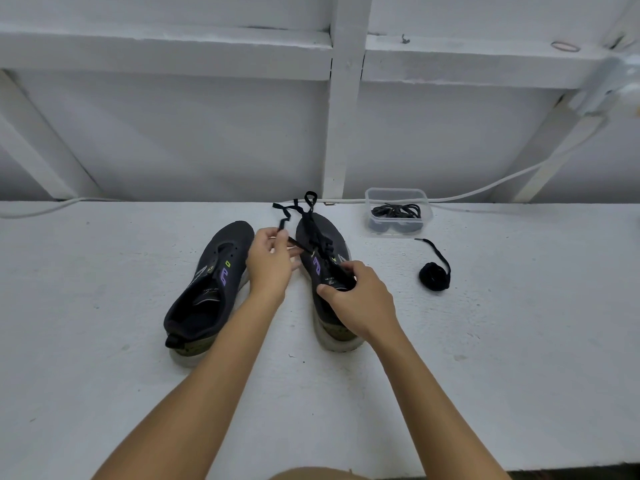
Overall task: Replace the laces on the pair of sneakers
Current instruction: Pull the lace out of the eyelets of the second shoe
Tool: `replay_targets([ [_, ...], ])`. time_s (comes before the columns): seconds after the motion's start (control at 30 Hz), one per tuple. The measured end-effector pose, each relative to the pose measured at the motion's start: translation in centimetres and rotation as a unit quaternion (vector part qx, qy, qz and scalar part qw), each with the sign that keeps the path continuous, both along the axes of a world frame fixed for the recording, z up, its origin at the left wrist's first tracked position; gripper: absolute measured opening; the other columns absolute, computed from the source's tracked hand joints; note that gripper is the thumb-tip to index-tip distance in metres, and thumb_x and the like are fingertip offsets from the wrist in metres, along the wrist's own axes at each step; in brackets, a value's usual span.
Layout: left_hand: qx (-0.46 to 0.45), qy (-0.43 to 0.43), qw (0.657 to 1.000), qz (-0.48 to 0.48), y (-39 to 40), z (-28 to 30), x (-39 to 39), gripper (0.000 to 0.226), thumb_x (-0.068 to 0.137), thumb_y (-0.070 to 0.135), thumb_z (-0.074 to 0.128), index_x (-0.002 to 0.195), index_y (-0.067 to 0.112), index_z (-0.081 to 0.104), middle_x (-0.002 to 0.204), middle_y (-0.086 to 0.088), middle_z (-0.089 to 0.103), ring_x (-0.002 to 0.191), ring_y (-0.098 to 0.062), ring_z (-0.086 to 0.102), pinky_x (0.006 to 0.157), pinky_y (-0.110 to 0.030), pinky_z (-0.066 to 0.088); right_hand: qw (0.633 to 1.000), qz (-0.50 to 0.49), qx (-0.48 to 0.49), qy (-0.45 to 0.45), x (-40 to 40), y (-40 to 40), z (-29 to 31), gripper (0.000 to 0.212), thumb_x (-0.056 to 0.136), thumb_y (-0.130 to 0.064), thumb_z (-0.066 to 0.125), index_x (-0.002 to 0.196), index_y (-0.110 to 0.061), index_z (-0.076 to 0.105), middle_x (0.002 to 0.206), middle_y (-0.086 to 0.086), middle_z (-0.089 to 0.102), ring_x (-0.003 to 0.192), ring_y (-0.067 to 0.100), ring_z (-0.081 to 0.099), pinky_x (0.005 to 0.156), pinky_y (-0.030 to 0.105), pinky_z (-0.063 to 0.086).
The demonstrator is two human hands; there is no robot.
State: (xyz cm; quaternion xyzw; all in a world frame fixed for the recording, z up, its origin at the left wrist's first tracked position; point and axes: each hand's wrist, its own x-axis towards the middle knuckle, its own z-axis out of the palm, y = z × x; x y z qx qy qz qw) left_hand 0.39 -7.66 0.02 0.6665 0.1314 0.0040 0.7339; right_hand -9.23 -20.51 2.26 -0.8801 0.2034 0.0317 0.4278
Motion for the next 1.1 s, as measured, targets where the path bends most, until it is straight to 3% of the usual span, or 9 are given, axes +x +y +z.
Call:
replay_targets([
  [0.1, -0.001, 0.024, 0.999, 0.045, -0.2, 0.0, 0.0, 0.007, 0.104, 0.027, 0.051, 0.098, 0.024, 0.053, 0.102, 0.000, 0.064, 0.087, -0.010, 0.068, 0.072, -0.031, 0.060, 1.000, 0.000, 0.000, 0.001, 0.0, 0.0, 0.0, 0.056, 0.084, -0.051, 0.070, 0.134, -0.035, 0.052, 0.129, -0.011, 0.055, 0.115, 0.014, 0.057, 0.096, 0.033, 0.047],
  [0.23, 0.076, 0.070, 0.988, -0.111, -0.1, -0.7, -0.3, 0.021, 0.098, 0.045, 0.058, 0.101, 0.025, 0.064, 0.107, 0.003, 0.069, 0.101, -0.014, 0.065, 0.085, -0.036, 0.058, 1.000, -0.004, -0.001, -0.003, 0.0, 0.0, -0.1, 0.053, 0.083, -0.050, 0.070, 0.131, -0.036, 0.054, 0.127, -0.013, 0.055, 0.115, 0.013, 0.057, 0.095, 0.032, 0.045],
  [0.33, 0.102, 0.067, 0.975, -0.185, 0.2, -0.8, -0.4, 0.049, 0.091, 0.059, 0.061, 0.102, 0.013, 0.071, 0.100, 0.007, 0.071, 0.089, -0.011, 0.063, 0.082, -0.031, 0.052, 1.000, 0.001, -0.006, -0.001, 0.0, 0.1, 0.0, 0.051, 0.084, -0.049, 0.069, 0.130, -0.035, 0.054, 0.125, -0.013, 0.055, 0.113, 0.013, 0.058, 0.091, 0.031, 0.044],
  [0.43, 0.099, 0.047, 0.971, -0.213, 0.6, -0.6, -0.4, 0.078, 0.072, 0.074, 0.065, 0.101, 0.001, 0.068, 0.092, -0.007, 0.068, 0.080, -0.015, 0.056, 0.078, -0.034, 0.047, 1.000, 0.003, -0.010, 0.000, 0.2, 0.1, 0.1, 0.050, 0.084, -0.049, 0.069, 0.130, -0.034, 0.054, 0.124, -0.012, 0.056, 0.113, 0.014, 0.058, 0.089, 0.030, 0.043],
  [0.57, 0.183, -0.013, 0.955, -0.233, 1.1, -0.8, -0.1, 0.012, 0.091, 0.034, 0.071, 0.097, 0.026, 0.077, 0.087, -0.001, 0.070, 0.076, -0.014, 0.058, 0.070, -0.028, 0.048, 1.000, 0.006, -0.022, 0.007, 0.3, 0.2, 0.1, 0.055, 0.085, -0.051, 0.067, 0.134, -0.032, 0.052, 0.130, -0.010, 0.055, 0.117, 0.015, 0.057, 0.091, 0.030, 0.042],
  [0.7, 0.260, -0.045, 0.941, -0.212, 0.8, -0.9, 0.4, 0.011, 0.097, 0.027, 0.063, 0.095, 0.023, 0.074, 0.090, 0.003, 0.073, 0.087, -0.014, 0.065, 0.078, -0.026, 0.049, 1.000, 0.008, -0.018, 0.007, 0.2, 0.2, 0.2, 0.054, 0.085, -0.051, 0.068, 0.134, -0.033, 0.052, 0.129, -0.010, 0.055, 0.114, 0.014, 0.057, 0.088, 0.028, 0.039],
  [0.87, 0.205, -0.014, 0.966, -0.160, 0.1, -0.9, 0.1, 0.019, 0.105, 0.025, 0.047, 0.108, 0.014, 0.063, 0.095, 0.006, 0.072, 0.091, -0.004, 0.067, 0.076, -0.021, 0.047, 1.000, 0.005, -0.016, 0.005, 0.1, 0.4, 0.5, 0.052, 0.087, -0.054, 0.065, 0.132, -0.031, 0.054, 0.125, -0.009, 0.057, 0.113, 0.015, 0.057, 0.088, 0.029, 0.041],
  [1.0, 0.185, -0.013, 0.971, -0.151, -0.1, -1.2, 0.1, 0.018, 0.105, 0.024, 0.046, 0.109, 0.013, 0.060, 0.096, 0.005, 0.072, 0.093, -0.007, 0.068, 0.077, -0.020, 0.047, 0.999, 0.010, 0.040, 0.009, 0.4, -0.5, 1.4, 0.042, 0.092, -0.063, 0.056, 0.115, -0.030, 0.064, 0.104, -0.015, 0.063, 0.103, 0.010, 0.060, 0.095, 0.033, 0.049],
  [1.1, 0.180, -0.012, 0.971, -0.154, 0.0, -1.3, 0.1, 0.018, 0.105, 0.024, 0.046, 0.107, 0.014, 0.060, 0.096, 0.005, 0.073, 0.094, -0.005, 0.067, 0.075, -0.016, 0.044, 0.998, 0.005, 0.055, 0.009, 1.6, -2.0, 2.2, 0.037, 0.095, -0.058, 0.054, 0.112, -0.031, 0.072, 0.104, -0.010, 0.071, 0.103, 0.012, 0.066, 0.093, 0.033, 0.052],
])
